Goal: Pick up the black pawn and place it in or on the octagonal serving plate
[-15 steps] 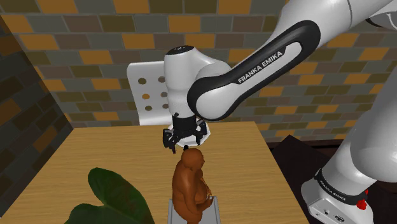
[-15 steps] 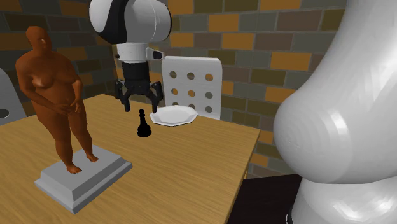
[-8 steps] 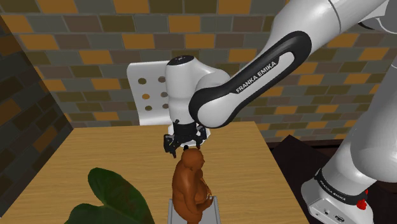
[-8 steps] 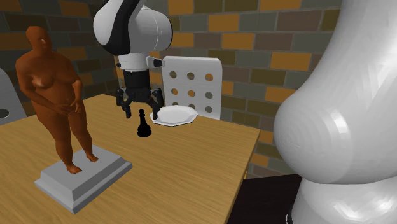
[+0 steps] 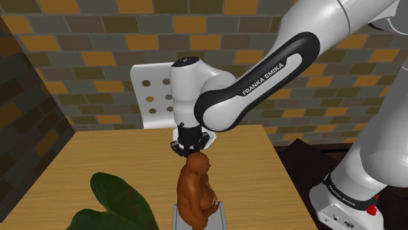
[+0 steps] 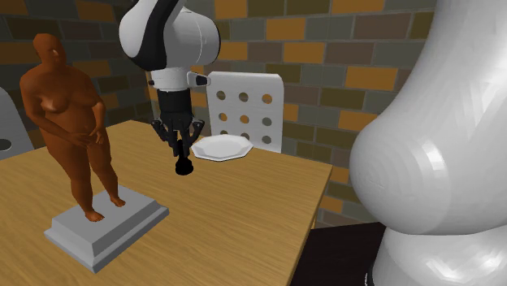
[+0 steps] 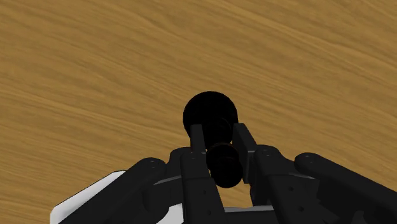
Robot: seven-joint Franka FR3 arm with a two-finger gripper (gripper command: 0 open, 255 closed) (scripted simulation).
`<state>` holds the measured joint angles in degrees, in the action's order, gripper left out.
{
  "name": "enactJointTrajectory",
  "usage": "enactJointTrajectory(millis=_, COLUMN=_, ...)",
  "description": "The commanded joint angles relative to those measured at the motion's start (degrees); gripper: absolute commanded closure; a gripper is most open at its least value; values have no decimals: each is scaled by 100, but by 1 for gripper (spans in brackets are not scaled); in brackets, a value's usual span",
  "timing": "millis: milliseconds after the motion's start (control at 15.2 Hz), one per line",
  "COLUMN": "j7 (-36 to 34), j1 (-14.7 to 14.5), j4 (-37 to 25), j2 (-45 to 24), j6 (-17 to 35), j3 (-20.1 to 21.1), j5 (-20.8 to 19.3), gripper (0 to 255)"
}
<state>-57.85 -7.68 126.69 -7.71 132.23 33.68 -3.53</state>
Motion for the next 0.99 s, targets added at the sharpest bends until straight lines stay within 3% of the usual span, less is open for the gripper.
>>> enactJointTrajectory(millis=0, j7=0, j1=1, j4=4, j2=-4, j6=0, j3=-1, j5=0, gripper=255)
enactJointTrajectory(millis=330, j7=0, j1=1, j4=3, j2=-4, j6=0, j3=-1, j5=-1, gripper=255)
enactJointTrajectory(millis=924, j7=233, j1=63, j4=-264, j2=465, j6=-655, j3=46, j5=347, gripper=255)
